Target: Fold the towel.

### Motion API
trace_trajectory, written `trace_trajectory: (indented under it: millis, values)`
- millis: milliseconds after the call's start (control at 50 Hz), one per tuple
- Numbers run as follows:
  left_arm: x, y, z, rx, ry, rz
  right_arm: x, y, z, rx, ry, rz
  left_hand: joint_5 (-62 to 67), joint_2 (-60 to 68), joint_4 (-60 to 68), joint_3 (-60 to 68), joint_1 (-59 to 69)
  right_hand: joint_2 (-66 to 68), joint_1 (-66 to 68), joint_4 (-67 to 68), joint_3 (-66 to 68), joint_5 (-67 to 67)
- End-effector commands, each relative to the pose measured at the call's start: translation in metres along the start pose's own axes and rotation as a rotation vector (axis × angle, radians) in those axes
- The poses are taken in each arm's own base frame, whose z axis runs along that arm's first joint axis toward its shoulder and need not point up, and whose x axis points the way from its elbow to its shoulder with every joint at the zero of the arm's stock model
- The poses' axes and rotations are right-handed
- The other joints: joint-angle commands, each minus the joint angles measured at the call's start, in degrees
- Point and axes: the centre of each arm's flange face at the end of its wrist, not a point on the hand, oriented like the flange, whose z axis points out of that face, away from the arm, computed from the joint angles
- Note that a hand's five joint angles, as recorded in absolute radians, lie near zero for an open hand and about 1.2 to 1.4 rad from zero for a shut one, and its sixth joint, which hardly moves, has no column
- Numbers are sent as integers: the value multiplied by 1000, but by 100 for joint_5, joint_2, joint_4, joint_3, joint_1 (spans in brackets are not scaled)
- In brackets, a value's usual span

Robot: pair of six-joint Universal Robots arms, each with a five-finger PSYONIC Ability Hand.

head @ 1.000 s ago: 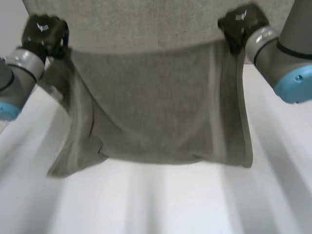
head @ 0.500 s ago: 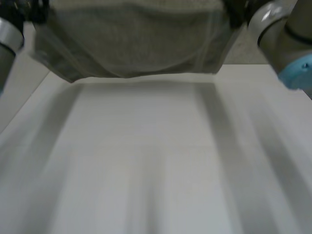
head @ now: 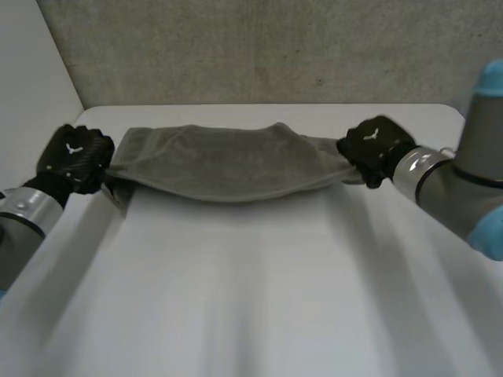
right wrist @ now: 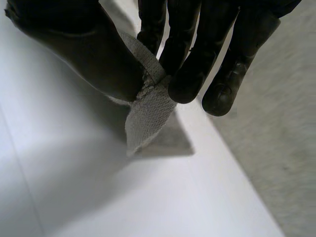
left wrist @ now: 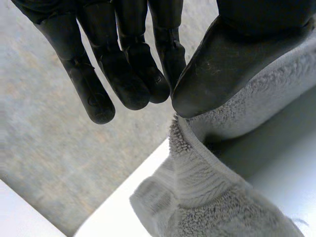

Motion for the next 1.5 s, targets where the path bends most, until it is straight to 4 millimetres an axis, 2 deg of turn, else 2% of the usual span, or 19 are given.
trace_trajectory:
  millis: [20, 180, 320, 360, 460, 500, 520, 560, 680, 820, 940, 1140, 1180, 1200, 1220, 1240, 1260, 1300, 1500]
  values:
    - [-10, -48, -20, 74, -1, 2, 22, -48, -58, 106, 91, -24, 637, 284, 186, 297, 757, 456, 396, 340, 340, 343]
    - [-21, -113, -53, 226, -15, -35, 48, -68, -106, 129, 176, -36, 637, 284, 186, 297, 757, 456, 396, 340, 340, 343]
    - [-21, -124, -57, 265, 9, -114, 59, -65, -108, 130, 186, -44, 637, 284, 186, 297, 757, 456, 396, 340, 340, 343]
    - [-21, -120, -55, 256, 15, -122, 60, -60, -104, 121, 183, -48, 637, 284, 186, 297, 757, 456, 396, 340, 340, 343]
    - [-20, -84, -38, 165, 31, -181, 50, -25, -66, 7, 109, -54, 637, 284, 186, 297, 757, 456, 396, 340, 340, 343]
    - [-20, -62, -22, 117, 48, -200, 48, -17, -58, -13, 98, -59, 637, 284, 186, 297, 757, 456, 396, 340, 340, 343]
    - [-20, -62, -22, 116, 48, -200, 48, -17, -58, -13, 98, -59, 637, 284, 186, 297, 757, 456, 396, 340, 340, 343]
    - [-16, -36, -5, 65, 74, -207, 44, -2, -39, -50, 77, -59, 637, 284, 186, 297, 757, 456, 396, 340, 340, 343]
    - [-3, -7, 23, 28, 125, -158, 36, 28, -8, -125, 74, -45, 637, 284, 186, 297, 757, 456, 396, 340, 340, 343]
    - [3, 38, 52, -65, 140, -107, 28, 50, 22, -147, 99, -45, 637, 284, 186, 297, 757, 456, 396, 340, 340, 343]
    - [10, 59, 70, -86, 151, -64, 18, 64, 45, -161, 119, -53, 637, 284, 186, 297, 757, 456, 396, 340, 340, 343]
    - [8, 76, 84, -97, 119, -34, 1, 80, 66, -178, 98, -59, 637, 284, 186, 297, 757, 456, 396, 340, 340, 343]
    - [10, 75, 84, -96, 120, -34, -2, 82, 68, -183, 92, -59, 637, 284, 186, 297, 757, -480, -540, -596, -596, -593]
    - [13, 74, 84, -99, 124, -36, -7, 83, 70, -183, 82, -63, -510, -863, -961, -849, -390, -3478, -3538, -3594, -3594, -3591]
    - [13, 74, 84, -99, 125, -36, -7, 83, 70, -183, 82, -63, -521, -875, -972, -861, -402, -3508, -3568, -3624, -3624, -3621]
    - [14, 72, 83, -101, 129, -38, -11, 83, 71, -184, 78, -65, -2487, -2840, -2937, -2826, -2367, -6372, -6432, -6488, -6489, -6485]
    - [16, 71, 82, -106, 134, -42, -14, 82, 71, -181, 73, -65, -3755, -4108, -4206, -4095, -3636, -6544, -6604, -6660, -6660, -6657]
    - [16, 69, 80, -116, 139, -48, -13, 82, 71, -185, 77, -64, -4168, -4521, -4618, -4507, -4048, -6544, -6604, -6660, -6660, -6657]
    - [26, 41, 48, -190, 193, -104, 8, 56, 52, -149, 143, -25, -4458, -4811, -4908, -4797, -4338, -6544, -6604, -6660, -6660, -6657]
